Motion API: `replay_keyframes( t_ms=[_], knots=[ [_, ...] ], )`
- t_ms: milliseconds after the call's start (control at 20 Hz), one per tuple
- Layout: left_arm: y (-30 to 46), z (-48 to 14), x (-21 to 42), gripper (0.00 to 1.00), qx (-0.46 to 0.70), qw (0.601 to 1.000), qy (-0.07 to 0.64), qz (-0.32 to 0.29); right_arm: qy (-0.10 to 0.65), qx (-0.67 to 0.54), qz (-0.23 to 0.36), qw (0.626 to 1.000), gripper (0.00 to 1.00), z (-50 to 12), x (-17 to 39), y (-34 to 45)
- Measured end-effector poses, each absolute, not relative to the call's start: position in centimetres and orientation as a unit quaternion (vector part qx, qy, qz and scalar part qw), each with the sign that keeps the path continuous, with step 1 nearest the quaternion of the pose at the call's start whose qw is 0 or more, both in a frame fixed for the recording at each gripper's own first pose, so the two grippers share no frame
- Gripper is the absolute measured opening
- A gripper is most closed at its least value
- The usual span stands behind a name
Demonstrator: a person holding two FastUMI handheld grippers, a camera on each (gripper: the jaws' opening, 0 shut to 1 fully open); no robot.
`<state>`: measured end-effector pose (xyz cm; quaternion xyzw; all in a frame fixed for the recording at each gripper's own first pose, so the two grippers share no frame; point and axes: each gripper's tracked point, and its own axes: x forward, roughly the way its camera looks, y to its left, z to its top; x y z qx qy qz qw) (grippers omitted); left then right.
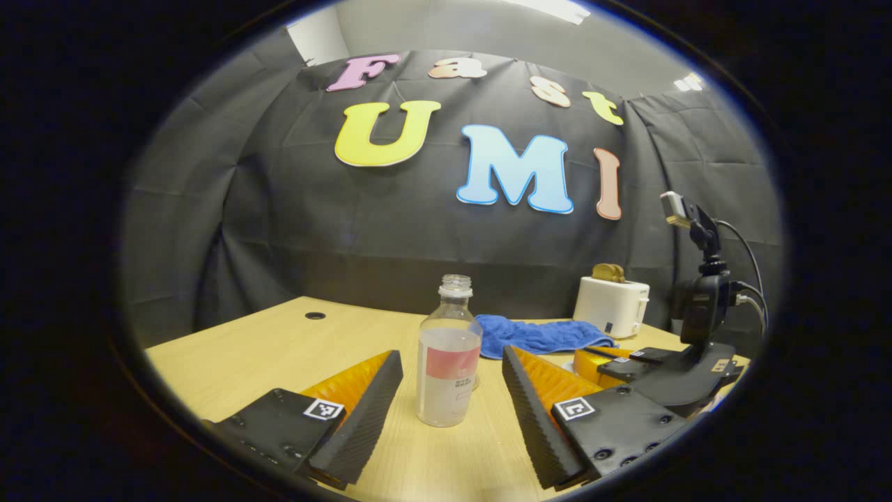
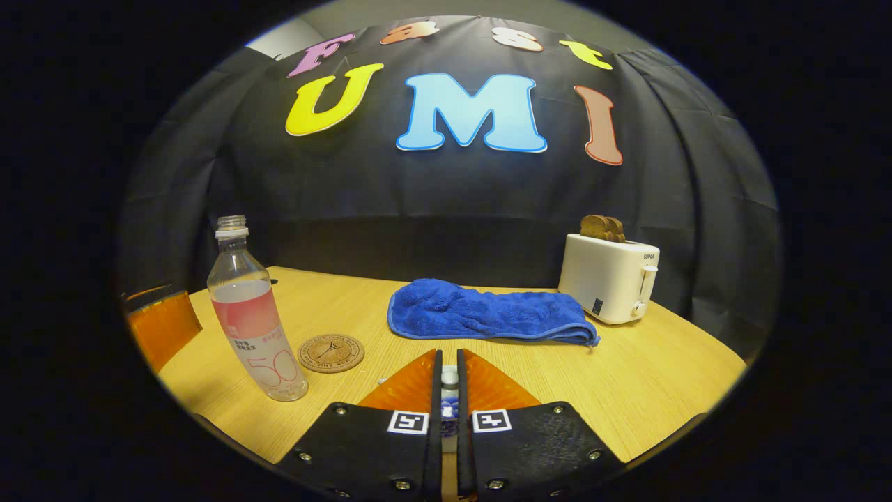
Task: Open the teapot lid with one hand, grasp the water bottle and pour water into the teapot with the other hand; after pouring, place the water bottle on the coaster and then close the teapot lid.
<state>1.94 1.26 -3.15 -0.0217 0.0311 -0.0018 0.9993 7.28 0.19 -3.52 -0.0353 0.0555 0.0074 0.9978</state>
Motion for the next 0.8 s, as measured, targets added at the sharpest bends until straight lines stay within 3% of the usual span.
replay_keyframes(
  t_ms=[350, 800],
  knots=[
    [1.7, -3.9, 2.7, 0.97, -0.005, 0.999, 0.044, 0.004, 0.023, -0.006, 0.014, 1.0, 0.09, -1.6, 6.4, -0.1],
    [1.6, -5.7, 5.7, 0.97, 0.03, 0.998, 0.06, 0.005, -0.009, 0.026, -0.029, 0.999, 0.09, 0.7, 5.2, -4.3]
  ],
)
